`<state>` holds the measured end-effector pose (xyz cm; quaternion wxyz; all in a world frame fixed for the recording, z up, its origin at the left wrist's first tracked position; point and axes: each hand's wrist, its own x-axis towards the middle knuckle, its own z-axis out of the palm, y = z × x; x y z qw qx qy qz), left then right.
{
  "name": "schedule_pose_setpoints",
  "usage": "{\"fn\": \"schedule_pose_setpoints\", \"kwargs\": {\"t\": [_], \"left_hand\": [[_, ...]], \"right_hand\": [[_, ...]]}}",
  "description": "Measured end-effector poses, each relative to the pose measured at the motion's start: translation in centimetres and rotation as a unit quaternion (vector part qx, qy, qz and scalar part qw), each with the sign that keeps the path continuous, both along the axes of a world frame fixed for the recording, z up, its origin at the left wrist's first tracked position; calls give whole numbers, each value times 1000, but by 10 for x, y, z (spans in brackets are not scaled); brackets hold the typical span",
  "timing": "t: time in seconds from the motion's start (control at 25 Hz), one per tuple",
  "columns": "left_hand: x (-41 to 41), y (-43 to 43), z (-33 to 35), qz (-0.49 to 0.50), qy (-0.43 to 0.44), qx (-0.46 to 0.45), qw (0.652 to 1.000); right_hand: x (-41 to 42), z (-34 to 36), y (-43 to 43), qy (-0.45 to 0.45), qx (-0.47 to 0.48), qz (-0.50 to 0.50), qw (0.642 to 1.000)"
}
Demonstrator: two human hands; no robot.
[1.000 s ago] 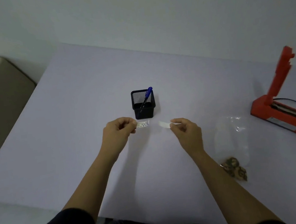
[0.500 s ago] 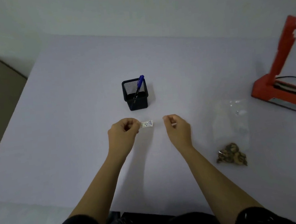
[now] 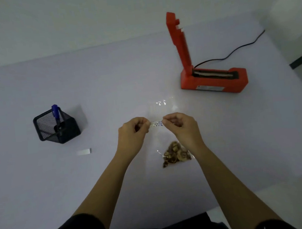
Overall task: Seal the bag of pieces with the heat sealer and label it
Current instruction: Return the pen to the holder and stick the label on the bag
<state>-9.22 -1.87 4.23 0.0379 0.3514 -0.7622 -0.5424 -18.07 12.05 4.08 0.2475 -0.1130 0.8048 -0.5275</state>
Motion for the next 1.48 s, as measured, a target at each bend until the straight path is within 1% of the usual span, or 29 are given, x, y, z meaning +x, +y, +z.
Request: {"fn": "schedule_pose_setpoints", "kwargs": {"t": [0.12, 0.2, 0.4, 0.56, 0.68, 0.84, 1.08, 1.48], "left_hand": [[-21, 7, -17, 3, -15, 41, 999], [-35, 13, -31, 3, -33, 45, 998], [-59, 24, -57, 37, -76, 16, 996], [-64, 28, -70, 20, -125, -30, 992], [-67, 31, -75, 10, -140, -62, 988], [-70, 32, -76, 22, -135, -63, 989], [-73, 34, -82, -8, -138, -119, 983], [-81, 37, -82, -17, -160, -141, 977]], "right_hand": [[-20, -16, 11, 7, 12, 10, 1000], [-33, -30, 13, 6, 25, 16, 1000], [-57, -63, 10, 29, 95, 57, 993], [-65, -74, 11, 48, 132, 92, 986], [-66, -79, 13, 28, 125, 92, 987], [-71, -84, 14, 15, 114, 82, 990], [-73, -84, 14, 25, 124, 79, 989], [-73, -86, 13, 55, 141, 97, 984]]}}
